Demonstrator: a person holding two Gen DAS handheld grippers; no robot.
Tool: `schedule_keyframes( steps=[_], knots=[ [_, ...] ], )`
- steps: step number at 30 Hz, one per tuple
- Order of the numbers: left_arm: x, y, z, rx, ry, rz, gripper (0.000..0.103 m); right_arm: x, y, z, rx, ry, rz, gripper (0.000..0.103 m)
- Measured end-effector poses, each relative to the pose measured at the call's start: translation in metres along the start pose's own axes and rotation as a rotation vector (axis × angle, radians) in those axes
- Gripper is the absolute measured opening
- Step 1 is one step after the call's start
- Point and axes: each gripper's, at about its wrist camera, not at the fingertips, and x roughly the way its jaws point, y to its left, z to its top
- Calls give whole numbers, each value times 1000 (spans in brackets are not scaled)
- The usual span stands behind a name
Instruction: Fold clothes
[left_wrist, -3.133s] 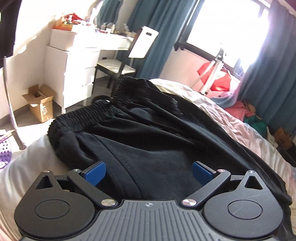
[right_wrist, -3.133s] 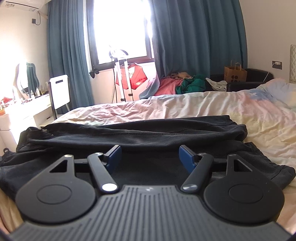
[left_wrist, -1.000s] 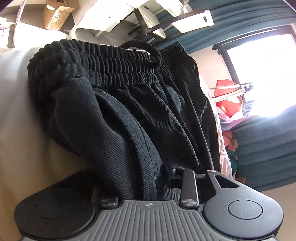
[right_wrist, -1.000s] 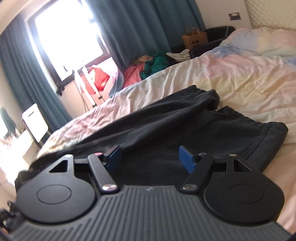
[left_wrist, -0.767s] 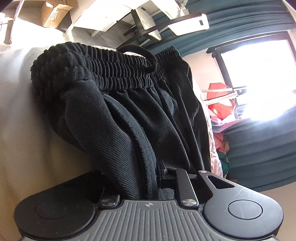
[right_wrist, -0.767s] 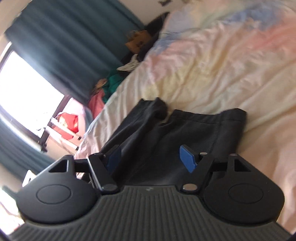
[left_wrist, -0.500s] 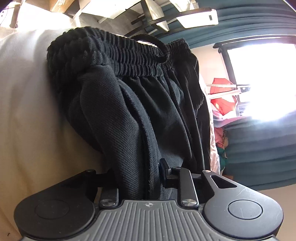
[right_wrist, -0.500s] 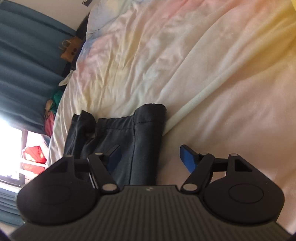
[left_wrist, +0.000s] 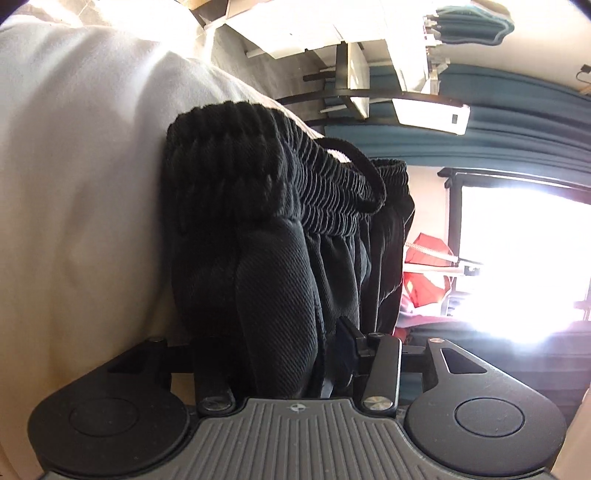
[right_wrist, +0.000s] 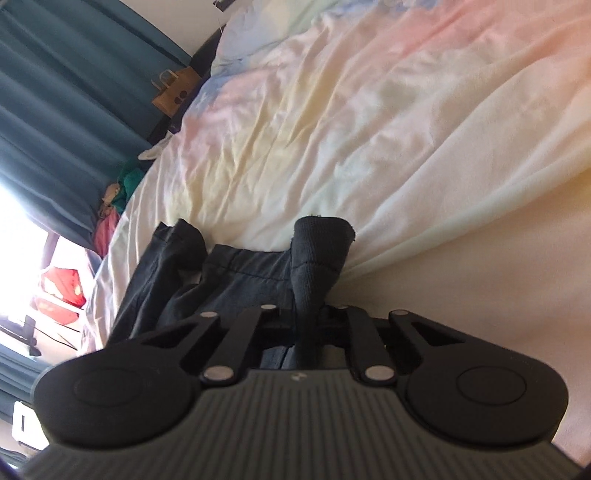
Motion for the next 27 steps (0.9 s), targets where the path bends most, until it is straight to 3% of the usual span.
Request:
schedule_keyframes(
  steps=[4,7,13,17,20,24,26,27],
  knots=[
    [-3,-1,0,23,16,-1,34,-20,3,1,21,-62,50,8],
    [-8,-3,-4,57,55,17,34,-34,8,0,-6,-96,65,8],
    [-18,-14,-19,128,111,19,37,-43,-7,-2,25,-3,88,10],
    [-15,-13,-15,113,110,24,38,-46,-23,-10,123,125,209,11],
    [-7,-14,-12,115,119,50,38,-36,-23,-18,156,225,240,14],
    [6,-21,-21,194,143,128,38,-20,-15,-23,108,260,178,19],
    [8,-24,-20,205,136,122,37,-16,-13,-22,95,235,145,20],
    [9,-25,-19,206,130,114,27,-18,-10,-20,74,200,145,20]
  ],
)
